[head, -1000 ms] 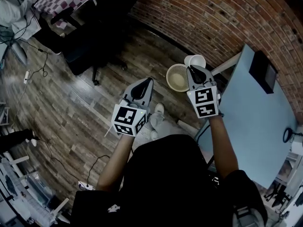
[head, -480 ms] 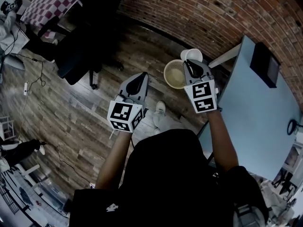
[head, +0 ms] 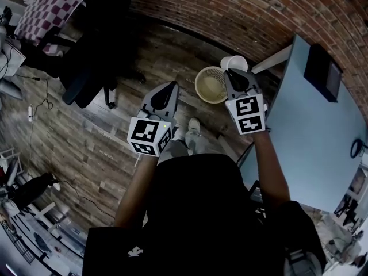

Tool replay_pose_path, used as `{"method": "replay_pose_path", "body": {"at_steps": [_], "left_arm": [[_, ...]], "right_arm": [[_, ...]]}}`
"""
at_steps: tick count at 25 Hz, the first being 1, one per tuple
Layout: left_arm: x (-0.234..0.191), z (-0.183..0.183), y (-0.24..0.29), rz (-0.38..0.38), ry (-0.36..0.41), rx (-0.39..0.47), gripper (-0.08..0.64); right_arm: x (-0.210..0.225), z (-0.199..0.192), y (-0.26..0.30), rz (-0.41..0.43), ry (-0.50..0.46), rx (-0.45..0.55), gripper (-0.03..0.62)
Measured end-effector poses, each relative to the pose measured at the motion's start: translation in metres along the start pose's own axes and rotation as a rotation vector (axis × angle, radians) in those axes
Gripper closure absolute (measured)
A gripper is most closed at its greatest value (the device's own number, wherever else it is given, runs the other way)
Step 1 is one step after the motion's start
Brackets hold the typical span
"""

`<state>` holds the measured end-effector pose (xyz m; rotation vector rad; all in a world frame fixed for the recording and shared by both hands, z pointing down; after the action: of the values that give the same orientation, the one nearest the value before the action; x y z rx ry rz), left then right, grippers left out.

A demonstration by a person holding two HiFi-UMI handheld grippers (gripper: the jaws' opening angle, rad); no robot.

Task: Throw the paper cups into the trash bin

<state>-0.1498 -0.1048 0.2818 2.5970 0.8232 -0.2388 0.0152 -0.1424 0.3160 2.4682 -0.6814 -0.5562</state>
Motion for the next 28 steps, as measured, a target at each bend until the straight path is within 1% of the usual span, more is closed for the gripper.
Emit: {"method": "replay_pose_path", "body": {"at_steps": [5,7,11,15,20,23,28], "left_arm": [[-0.001,-0.008,0.013,-0.019,-0.021,-0.034,0.551],[0.000,-0.011,0.022,-0.032,-0.018,-0.050,0.551],[0.001,-0.030,0.034,-0.067,-0.016,-0.101,0.551],[-0.009,-0.040,0.056,-0.100,-0.023,-0.143,0.551],[-0.031,-0.046,0.086,-0.145,-0.018,-0.184,0.551],[-0.046,-0.058,0.107,-0.180,-0.015,-0.223,0.551],[-0.062,-0.095,0.141,-0.260,-0.014,-0.320,0.551]], "right_arm": [[-0.001,-0.018,0.004,0.009,0.036,-0.037,0.572],[0.002,-0.024,0.009,0.002,0.052,-0.043,0.572],[-0.001,-0.045,0.013,-0.023,0.098,-0.065,0.572],[0.001,-0.059,0.024,-0.069,0.153,-0.087,0.572],[-0.009,-0.076,0.049,-0.087,0.199,-0.136,0.572],[-0.014,-0.093,0.072,-0.087,0.234,-0.181,0.572],[-0.021,-0.135,0.109,-0.096,0.271,-0.282,0.572]]}}
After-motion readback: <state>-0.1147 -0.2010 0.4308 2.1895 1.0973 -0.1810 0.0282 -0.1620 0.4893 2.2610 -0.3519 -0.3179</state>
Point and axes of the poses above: the fingertips, and each gripper's own axes: y forward along the fingers, x to its right, z out of its top, the point moved 2 cm from there along -y, backward along the fingers, and after that the axes turned 5 degrees about -y, right-handed, at the moved point
